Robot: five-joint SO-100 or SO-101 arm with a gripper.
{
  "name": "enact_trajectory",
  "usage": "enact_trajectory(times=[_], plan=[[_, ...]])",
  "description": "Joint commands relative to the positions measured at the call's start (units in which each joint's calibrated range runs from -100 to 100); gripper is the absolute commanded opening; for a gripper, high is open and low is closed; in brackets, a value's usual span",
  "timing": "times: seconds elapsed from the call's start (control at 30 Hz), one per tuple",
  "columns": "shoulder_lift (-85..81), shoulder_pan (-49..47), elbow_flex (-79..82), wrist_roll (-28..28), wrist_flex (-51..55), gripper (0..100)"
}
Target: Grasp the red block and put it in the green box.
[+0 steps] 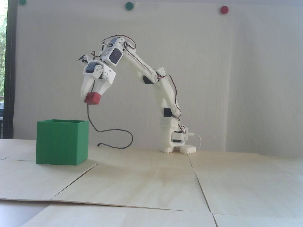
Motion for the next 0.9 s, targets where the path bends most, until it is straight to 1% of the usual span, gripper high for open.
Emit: enact_trajectory(times=[0.0, 0.23, 0.33, 0.4, 0.5, 0.77, 0.8, 0.87], plan=[[-6.21, 0.04, -7.55, 0.38, -6.76, 2], [-5.98, -0.04, -7.64, 0.28, -9.37, 2], [-5.98, 0.28, -7.64, -0.03, -14.94, 2], [-5.98, 0.60, -7.55, -0.03, -21.34, 2], [-5.58, 0.60, -7.46, 0.33, -25.31, 2], [0.18, 0.68, -7.46, 0.54, -23.03, 2], [2.55, 0.68, -7.46, 2.00, -22.69, 2], [4.13, 0.68, -7.64, 2.57, -23.03, 2]])
